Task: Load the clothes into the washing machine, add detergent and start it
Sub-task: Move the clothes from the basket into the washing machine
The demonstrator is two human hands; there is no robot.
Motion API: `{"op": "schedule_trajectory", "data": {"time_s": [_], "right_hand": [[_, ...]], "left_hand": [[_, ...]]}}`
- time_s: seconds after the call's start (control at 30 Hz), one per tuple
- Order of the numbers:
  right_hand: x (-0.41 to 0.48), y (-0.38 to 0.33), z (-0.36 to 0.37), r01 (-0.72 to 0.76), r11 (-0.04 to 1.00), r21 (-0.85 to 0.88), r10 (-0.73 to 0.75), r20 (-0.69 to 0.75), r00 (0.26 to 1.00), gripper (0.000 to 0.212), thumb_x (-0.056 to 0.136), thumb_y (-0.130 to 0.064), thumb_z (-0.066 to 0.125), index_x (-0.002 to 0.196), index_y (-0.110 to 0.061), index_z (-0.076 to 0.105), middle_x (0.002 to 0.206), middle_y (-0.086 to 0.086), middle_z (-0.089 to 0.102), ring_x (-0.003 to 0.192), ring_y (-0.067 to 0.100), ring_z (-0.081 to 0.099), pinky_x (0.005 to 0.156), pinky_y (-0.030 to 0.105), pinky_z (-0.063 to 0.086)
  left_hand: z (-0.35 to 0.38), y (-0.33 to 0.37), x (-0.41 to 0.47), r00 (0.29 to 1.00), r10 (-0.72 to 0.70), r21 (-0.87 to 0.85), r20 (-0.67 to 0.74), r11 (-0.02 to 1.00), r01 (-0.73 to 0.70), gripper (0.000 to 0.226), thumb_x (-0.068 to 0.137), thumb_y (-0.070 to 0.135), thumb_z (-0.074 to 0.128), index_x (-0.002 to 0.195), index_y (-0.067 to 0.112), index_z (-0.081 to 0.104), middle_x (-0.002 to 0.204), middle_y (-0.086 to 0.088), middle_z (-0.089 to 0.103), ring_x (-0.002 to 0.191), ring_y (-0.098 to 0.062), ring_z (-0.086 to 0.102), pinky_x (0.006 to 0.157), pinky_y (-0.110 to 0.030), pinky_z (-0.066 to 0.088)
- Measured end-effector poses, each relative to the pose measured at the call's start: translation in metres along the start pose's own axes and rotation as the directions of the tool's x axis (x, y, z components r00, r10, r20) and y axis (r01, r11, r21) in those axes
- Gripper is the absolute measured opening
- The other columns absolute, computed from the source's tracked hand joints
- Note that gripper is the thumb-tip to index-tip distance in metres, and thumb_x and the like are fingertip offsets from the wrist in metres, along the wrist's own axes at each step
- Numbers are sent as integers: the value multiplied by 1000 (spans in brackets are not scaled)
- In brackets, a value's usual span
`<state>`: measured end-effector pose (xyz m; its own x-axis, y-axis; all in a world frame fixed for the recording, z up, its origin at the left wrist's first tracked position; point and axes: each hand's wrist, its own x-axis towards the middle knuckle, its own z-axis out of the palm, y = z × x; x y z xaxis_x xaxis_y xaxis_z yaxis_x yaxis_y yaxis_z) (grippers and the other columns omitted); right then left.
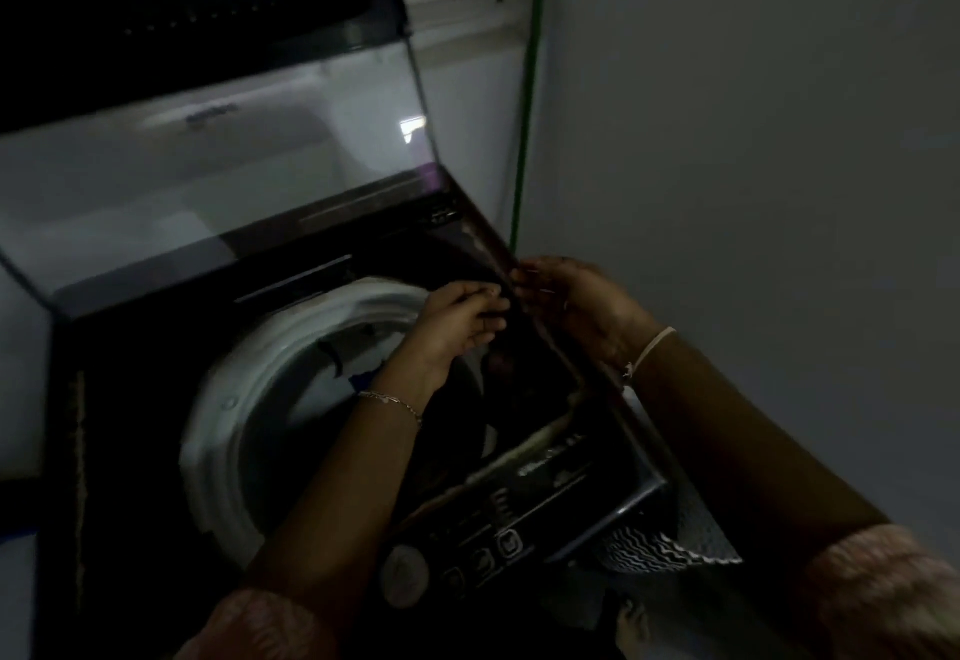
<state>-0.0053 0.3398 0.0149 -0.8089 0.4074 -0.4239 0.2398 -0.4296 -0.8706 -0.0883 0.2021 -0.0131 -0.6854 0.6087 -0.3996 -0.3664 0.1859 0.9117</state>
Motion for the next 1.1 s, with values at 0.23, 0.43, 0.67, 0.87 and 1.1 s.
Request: {"op": "schedule_trajectory", "data": {"time_s": [0.23,0.43,0.67,0.87,1.1], "right_hand": [[-40,-17,-136,17,999,52,-8,-156,988,19,99,-18,42,104,-13,60,100,2,66,96,18,61,77,26,47],[-60,4,-252,-47,990,134,83,-277,957,18,98,-18,45,92,-16,61,92,0,66,87,16,62,76,27,45],[-69,65,-355,-180,946,269,276,-382,882,18,96,-17,45,95,-14,63,89,2,65,79,14,59,72,24,45],[-48,130,-399,-332,901,280,428,-439,790,16,95,-17,49,90,-15,64,71,-4,68,70,11,58,63,23,44],[19,234,-425,-486,837,250,547,-377,748,19,99,-6,41,110,-4,57,72,5,60,53,11,60,47,15,45]], "left_hand": [[134,9,4,991,-13,35,134,999,9,19,94,18,58,111,11,61,101,-3,72,82,-14,68,72,-24,55],[240,-26,13,968,-156,103,198,985,137,20,96,19,56,114,11,60,97,0,70,83,-15,65,80,-28,52],[308,-92,35,921,-346,175,179,933,316,19,97,19,53,113,11,60,103,-6,68,85,-18,65,80,-30,51],[324,-155,68,870,-490,172,59,863,475,16,98,16,49,108,11,61,86,-2,65,75,-16,59,64,-24,45],[318,-257,127,739,-666,92,-101,734,673,11,96,13,49,90,16,57,81,0,59,73,-13,54,67,-24,41]]}}
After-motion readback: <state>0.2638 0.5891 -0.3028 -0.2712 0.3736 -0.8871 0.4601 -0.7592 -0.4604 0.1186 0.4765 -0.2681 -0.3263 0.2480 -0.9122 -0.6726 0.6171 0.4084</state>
